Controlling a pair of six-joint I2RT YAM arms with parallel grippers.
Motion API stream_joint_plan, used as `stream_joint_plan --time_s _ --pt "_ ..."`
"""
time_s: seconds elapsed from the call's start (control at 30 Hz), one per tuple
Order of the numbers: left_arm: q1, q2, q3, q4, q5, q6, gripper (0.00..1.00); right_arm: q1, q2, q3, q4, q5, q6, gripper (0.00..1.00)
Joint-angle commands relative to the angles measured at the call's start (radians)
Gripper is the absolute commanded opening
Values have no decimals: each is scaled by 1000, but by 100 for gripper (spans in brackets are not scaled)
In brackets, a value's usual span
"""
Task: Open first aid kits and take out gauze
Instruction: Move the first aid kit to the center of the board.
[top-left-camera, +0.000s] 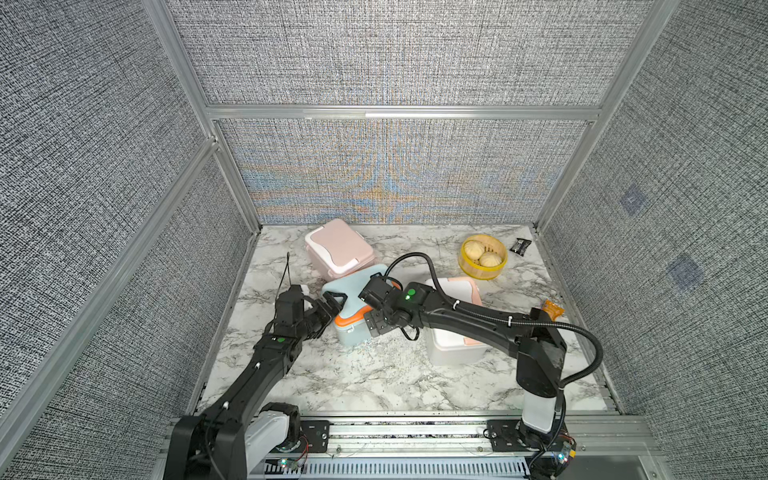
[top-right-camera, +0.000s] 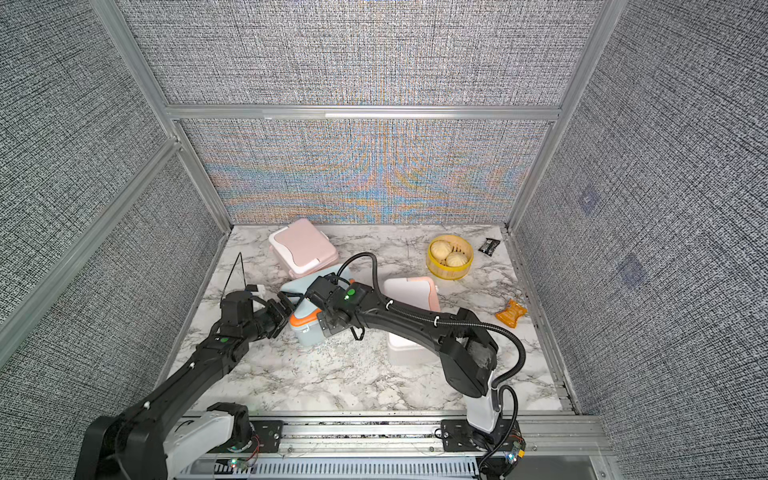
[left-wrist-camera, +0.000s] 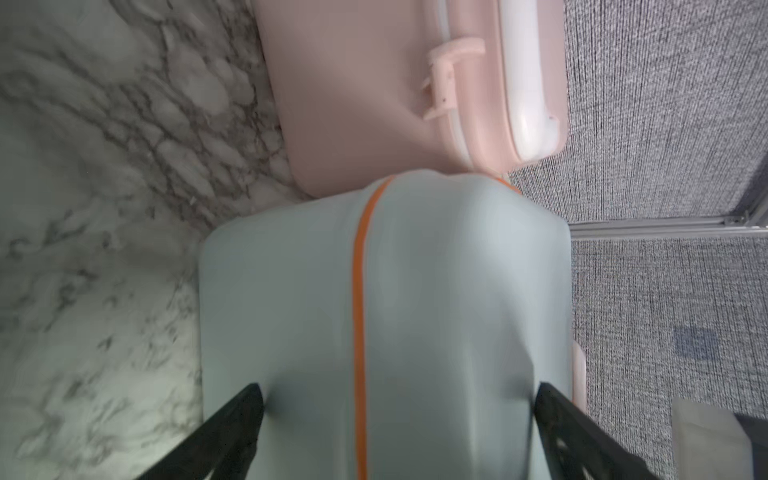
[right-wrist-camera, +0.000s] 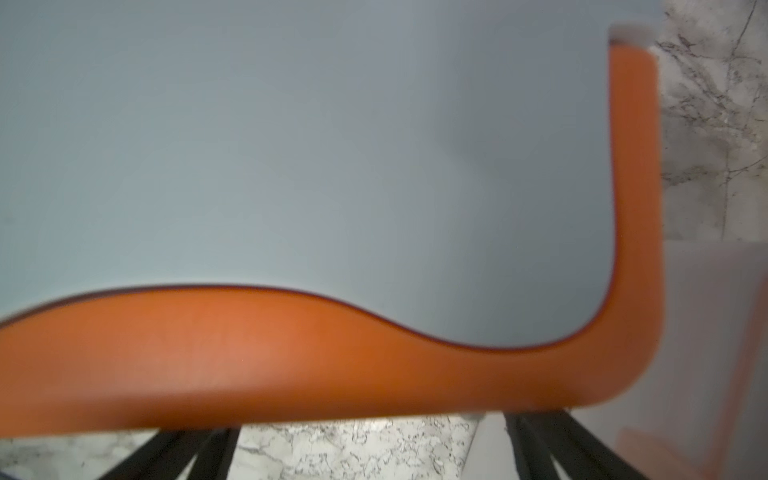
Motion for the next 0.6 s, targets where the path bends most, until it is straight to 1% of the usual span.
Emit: stream_joint_plan --time_s 0.0,0.07,0.13,0.2,0.37,0.43,0.5,0.57 --pt "4 141 67 88 -3 -10 99 -34 51 59 145 -63 -31 96" --pt "7 237 135 109 16 -22 98 -64 98 121 143 -71 -39 96" --pt "13 325 207 120 73 -10 97 -95 141 190 139 -94 -52 96" --pt "13 407 271 145 94 -25 96 -130 191 250 146 -123 -65 96" --pt "12 558 379 204 123 -43 94 -205 280 386 124 -191 -85 96" --pt "12 576 388 226 136 -53 94 -224 299 429 89 -224 -96 96" --pt "13 555 378 219 138 -45 94 -228 279 456 35 -245 -116 96" --pt "12 503 356 180 126 -21 95 -227 219 416 22 -258 -127 97"
